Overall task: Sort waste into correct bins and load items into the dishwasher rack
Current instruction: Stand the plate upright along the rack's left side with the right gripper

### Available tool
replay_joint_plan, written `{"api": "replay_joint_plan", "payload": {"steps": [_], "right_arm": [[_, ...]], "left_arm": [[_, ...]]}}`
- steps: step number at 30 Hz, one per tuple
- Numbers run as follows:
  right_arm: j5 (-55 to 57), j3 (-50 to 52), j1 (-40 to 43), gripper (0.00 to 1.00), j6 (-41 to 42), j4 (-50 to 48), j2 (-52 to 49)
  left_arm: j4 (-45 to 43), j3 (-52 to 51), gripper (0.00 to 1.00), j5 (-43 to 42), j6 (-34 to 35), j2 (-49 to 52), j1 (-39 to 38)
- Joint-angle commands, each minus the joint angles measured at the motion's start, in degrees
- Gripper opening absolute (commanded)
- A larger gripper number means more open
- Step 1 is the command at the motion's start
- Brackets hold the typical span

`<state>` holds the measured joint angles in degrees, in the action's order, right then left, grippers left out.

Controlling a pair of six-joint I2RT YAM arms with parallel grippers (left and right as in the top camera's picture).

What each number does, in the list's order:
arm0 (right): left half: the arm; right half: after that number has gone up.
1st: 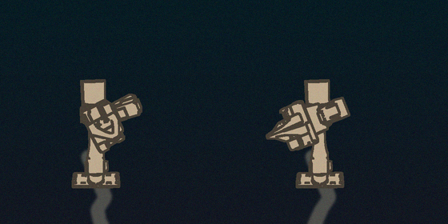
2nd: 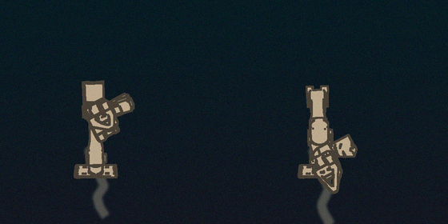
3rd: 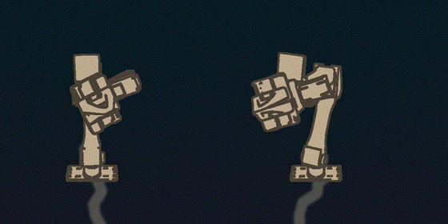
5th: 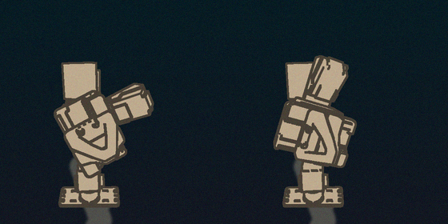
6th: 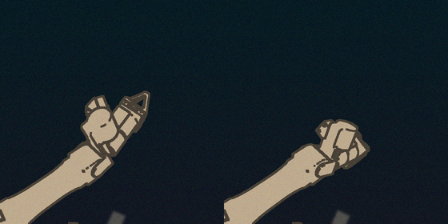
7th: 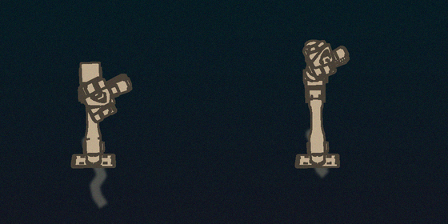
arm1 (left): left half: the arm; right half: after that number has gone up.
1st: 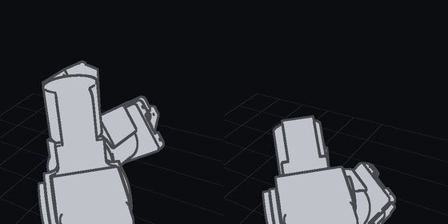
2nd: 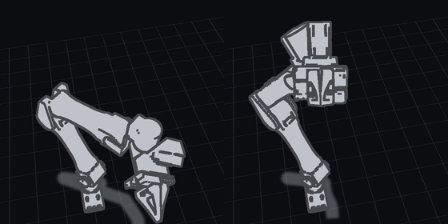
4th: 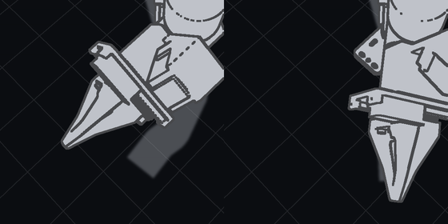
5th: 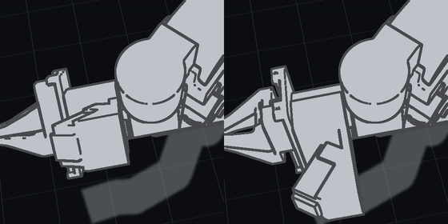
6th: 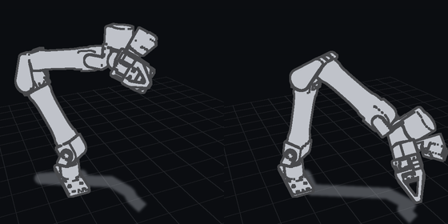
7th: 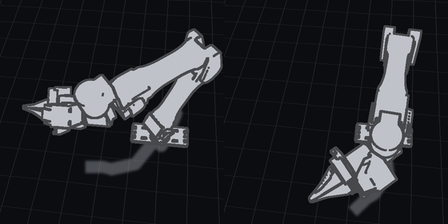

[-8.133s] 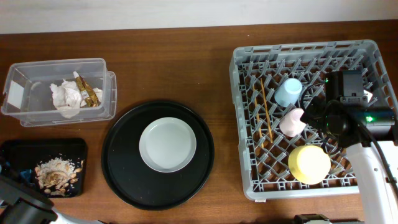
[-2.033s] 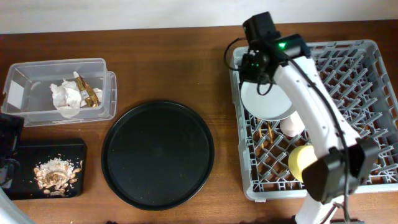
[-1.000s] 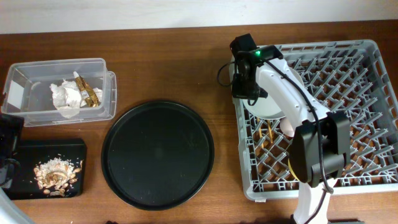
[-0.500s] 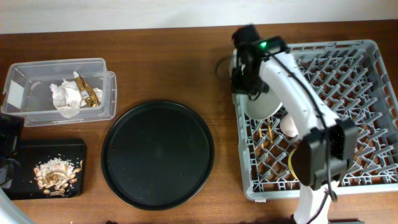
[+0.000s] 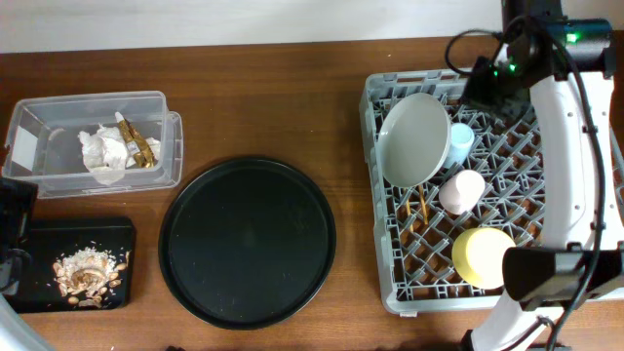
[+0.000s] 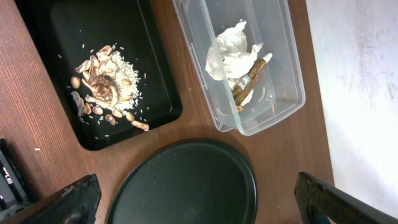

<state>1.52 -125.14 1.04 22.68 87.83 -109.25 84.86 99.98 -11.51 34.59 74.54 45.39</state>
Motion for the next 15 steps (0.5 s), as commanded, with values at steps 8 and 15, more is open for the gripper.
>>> {"api": "replay_joint_plan", "payload": {"steps": [8,15], "right_arm": [[-18.0,12.2,-0.6,0.04,-8.9,-6.3,-0.5],[-28.1,11.1,-0.7,0.04,-14.4,-6.7,1.1]], "left_arm": [[0.1,0.0,0.99,0.7,0.6,0.1,-0.2],[0.1,0.0,0.99,0.7,0.6,0.1,-0.2]]}}
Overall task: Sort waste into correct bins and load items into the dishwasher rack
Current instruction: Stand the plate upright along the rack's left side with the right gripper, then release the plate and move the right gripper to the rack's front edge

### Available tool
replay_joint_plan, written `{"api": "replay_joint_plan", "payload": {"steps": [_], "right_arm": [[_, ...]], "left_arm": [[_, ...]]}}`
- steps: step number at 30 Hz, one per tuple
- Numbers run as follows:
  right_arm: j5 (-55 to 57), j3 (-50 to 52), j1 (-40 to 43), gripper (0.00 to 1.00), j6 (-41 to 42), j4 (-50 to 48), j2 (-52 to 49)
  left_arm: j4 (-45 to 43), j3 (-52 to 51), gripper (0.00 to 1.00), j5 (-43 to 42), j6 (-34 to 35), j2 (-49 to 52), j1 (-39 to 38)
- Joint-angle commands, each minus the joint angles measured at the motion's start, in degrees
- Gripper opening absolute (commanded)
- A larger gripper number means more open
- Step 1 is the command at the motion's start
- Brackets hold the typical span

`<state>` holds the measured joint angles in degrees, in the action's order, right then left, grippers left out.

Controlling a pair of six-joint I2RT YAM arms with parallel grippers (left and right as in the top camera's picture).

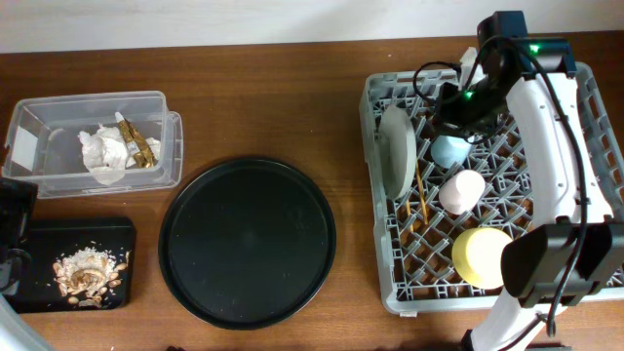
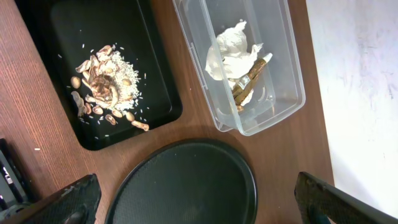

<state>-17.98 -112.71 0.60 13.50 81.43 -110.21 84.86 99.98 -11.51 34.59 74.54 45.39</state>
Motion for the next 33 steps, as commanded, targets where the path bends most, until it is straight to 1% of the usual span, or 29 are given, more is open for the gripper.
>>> {"api": "replay_joint_plan", "payload": {"steps": [1,6,9,11,13,16,18,20,23,25,26,27,28,32,33], "right_arm": [[-9.5,-1.4,-0.2,0.04,-5.4,0.0,2.5],[-9.5,-1.4,-0.2,0.04,-5.3,2.1,6.5],[-9.3,-1.4,-0.2,0.04,-6.2,7.1,10.3],[-8.7,-1.4,-0.2,0.04,-9.1,12.1,13.6],[-5.8,-1.2,-0.4,0.04,-10.2,15.9,17.1],[-2.2,2.4,-2.7,0.06,-10.1,15.9,25.2],[-1.2,5.2,-3.7,0.09,-10.0,15.9,30.4],[-1.2,9.5,-4.1,0.14,-9.6,15.9,36.9],[-1.1,17.8,-4.1,0.15,-8.6,15.4,47.2],[-0.6,23.0,-4.1,0.17,-8.6,13.5,54.2],[-0.6,24.9,-4.1,0.23,-8.5,12.4,57.1],[-0.6,26.4,-4.1,0.40,-8.6,11.5,59.2],[-0.5,28.5,-4.1,0.98,-8.6,10.2,62.5],[-0.2,35.0,-4.1,0.98,-8.6,9.4,73.1],[-0.2,36.0,-4.1,0.98,-8.6,10.8,75.9]], "left_arm": [[0.1,0.0,0.99,0.6,0.6,0.1,-0.2],[0.1,0.0,0.99,0.7,0.6,0.1,-0.2],[0.1,0.0,0.99,0.7,0.6,0.1,-0.2],[0.1,0.0,0.99,0.6,0.6,0.1,-0.2],[0.1,0.0,0.99,0.7,0.6,0.1,-0.2],[0.1,0.0,0.99,0.7,0.6,0.1,-0.2],[0.1,0.0,0.99,0.6,0.6,0.1,-0.2],[0.1,0.0,0.99,0.7,0.6,0.1,-0.2],[0.1,0.0,0.99,0.6,0.6,0.1,-0.2],[0.1,0.0,0.99,0.7,0.6,0.1,-0.2],[0.1,0.0,0.99,0.6,0.6,0.1,-0.2],[0.1,0.0,0.99,0.6,0.6,0.1,-0.2],[0.1,0.0,0.99,0.7,0.6,0.1,-0.2],[0.1,0.0,0.99,0.7,0.6,0.1,-0.2],[0.1,0.0,0.99,0.7,0.6,0.1,-0.2]]}}
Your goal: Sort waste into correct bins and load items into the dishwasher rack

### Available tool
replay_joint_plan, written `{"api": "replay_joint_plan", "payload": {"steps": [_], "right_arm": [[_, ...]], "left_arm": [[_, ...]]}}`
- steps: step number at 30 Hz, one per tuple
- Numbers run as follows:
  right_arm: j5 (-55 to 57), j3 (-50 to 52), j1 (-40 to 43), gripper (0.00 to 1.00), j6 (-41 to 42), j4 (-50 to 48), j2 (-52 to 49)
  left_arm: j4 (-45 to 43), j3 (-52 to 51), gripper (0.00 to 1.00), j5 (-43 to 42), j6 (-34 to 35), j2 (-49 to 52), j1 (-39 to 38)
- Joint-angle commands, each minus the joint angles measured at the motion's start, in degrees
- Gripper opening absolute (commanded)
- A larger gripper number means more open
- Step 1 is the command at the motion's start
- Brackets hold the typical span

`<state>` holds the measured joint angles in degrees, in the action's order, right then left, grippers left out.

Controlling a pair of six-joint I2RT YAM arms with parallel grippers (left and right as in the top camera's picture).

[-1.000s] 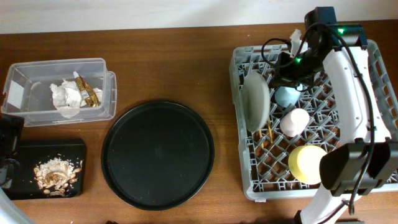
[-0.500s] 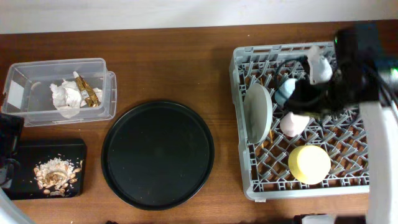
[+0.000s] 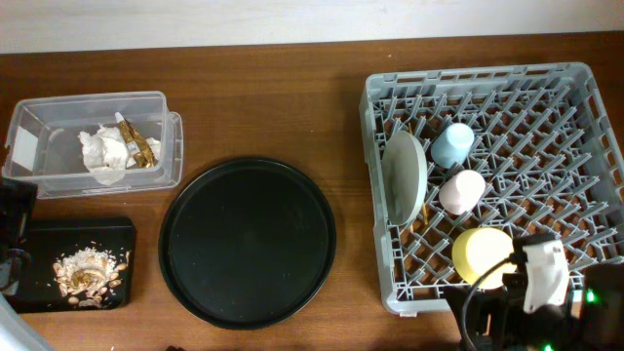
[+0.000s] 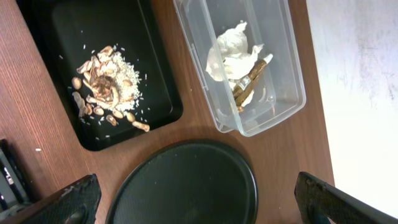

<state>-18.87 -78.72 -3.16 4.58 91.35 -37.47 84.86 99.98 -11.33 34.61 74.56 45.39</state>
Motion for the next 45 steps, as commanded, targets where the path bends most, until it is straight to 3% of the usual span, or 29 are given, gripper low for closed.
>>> {"api": "replay_joint_plan", "payload": {"steps": [1,7,10,12,16,19,28,32,39,45], "right_arm": [[0.7,2.1,-0.3,0.98,0.3,1.9,4.1],[4.2,2.1,-0.3,0.98,0.1,3.0,4.3],[4.5,6.8,-0.7,0.98,0.1,-2.4,7.2],[4.1,13.7,-0.6,0.98,0.1,-9.8,11.6],[2.4,37.8,-0.5,0.98,0.2,-37.0,29.9],[1.2,48.9,-0.5,0.98,0.1,-49.0,37.2],[1.6,72.2,-0.5,0.98,-1.4,-85.8,37.3],[2.5,78.5,-0.5,0.98,-1.4,-95.8,37.3],[7.5,78.4,-0.6,0.98,-11.7,-87.7,37.3],[17.4,78.4,-0.6,0.98,-11.0,-86.8,37.3]], "left_arm": [[0.1,0.0,0.99,0.5,0.5,0.1,-0.2],[0.1,0.0,0.99,0.5,0.5,0.1,-0.2],[0.1,0.0,0.99,0.5,0.5,0.1,-0.2],[0.1,0.0,0.99,0.5,0.5,0.1,-0.2],[0.1,0.0,0.99,0.5,0.5,0.1,-0.2],[0.1,0.0,0.99,0.5,0.5,0.1,-0.2],[0.1,0.0,0.99,0.5,0.5,0.1,-0.2],[0.1,0.0,0.99,0.5,0.5,0.1,-0.2],[0.1,0.0,0.99,0.5,0.5,0.1,-0.2],[0.1,0.0,0.99,0.5,0.5,0.1,-0.2]]}}
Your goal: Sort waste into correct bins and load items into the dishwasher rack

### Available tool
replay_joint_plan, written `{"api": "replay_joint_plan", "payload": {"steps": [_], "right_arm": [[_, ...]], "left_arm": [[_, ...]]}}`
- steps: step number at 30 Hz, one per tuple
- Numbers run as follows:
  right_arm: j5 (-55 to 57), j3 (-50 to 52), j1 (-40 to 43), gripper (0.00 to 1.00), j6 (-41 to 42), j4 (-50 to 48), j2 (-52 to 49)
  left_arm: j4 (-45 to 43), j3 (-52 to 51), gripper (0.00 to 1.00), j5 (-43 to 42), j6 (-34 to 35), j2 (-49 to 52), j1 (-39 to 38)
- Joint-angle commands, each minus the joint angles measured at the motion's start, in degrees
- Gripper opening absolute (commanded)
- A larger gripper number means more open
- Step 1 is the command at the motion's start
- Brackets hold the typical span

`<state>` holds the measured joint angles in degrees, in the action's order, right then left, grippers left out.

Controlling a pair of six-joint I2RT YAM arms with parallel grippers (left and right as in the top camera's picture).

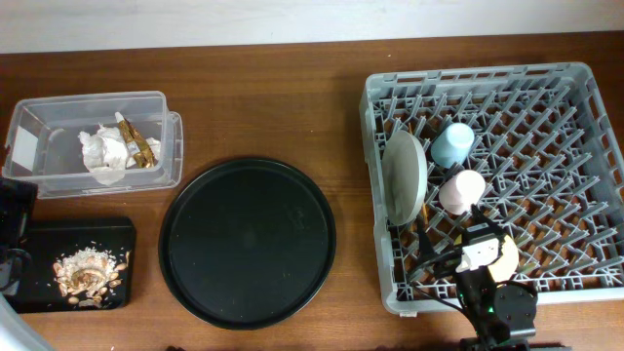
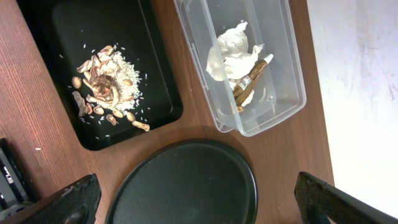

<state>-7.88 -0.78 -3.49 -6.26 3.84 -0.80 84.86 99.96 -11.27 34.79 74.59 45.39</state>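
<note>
The grey dishwasher rack (image 1: 374, 97) holds a grey plate (image 1: 405, 177) on edge, a blue cup (image 1: 451, 144) and a pink cup (image 1: 461, 190). Only a sliver of a yellow bowl (image 1: 508, 256) shows beside my right arm (image 1: 490, 304) at the rack's front edge; its fingers are hidden. A clear bin (image 1: 58, 105) contains white tissue (image 2: 233, 53) and a brown wrapper (image 2: 249, 81). Food scraps (image 2: 102, 81) lie in a black rectangular tray (image 1: 39, 234). My left gripper (image 2: 199, 205) hangs open high above the table, holding nothing.
A round black tray (image 1: 247, 242) lies bare in the middle, between the bins and the rack. The left arm's base (image 1: 12, 219) stands at the left table edge beside the scrap tray. A pale wall runs behind the table.
My right arm has shifted left along the rack's front edge and now covers most of the yellow bowl. The left gripper and everything on the table are unchanged.
My right arm first reached over the rack's back, with the grey plate leaning face-up against the prongs. Then the plate stood on edge, with the arm near the blue cup. Later the arm was back at the front right corner, and now sits over the yellow bowl.
</note>
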Motion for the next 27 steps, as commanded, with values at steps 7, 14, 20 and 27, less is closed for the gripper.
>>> {"api": "replay_joint_plan", "payload": {"steps": [7,14,20,27], "right_arm": [[8.6,0.5,-0.2,0.98,-0.6,0.9,0.6],[8.6,0.5,-0.2,0.98,6.8,0.9,0.6],[8.5,0.5,-0.3,0.98,6.3,0.9,0.6],[8.5,0.5,-0.3,0.98,6.3,0.9,0.5]], "left_arm": [[0.1,0.0,0.99,0.4,0.4,0.1,-0.2],[0.1,0.0,0.99,0.4,0.4,0.1,-0.2],[0.1,0.0,0.99,0.4,0.4,0.1,-0.2],[0.1,0.0,0.99,0.4,0.4,0.1,-0.2]]}}
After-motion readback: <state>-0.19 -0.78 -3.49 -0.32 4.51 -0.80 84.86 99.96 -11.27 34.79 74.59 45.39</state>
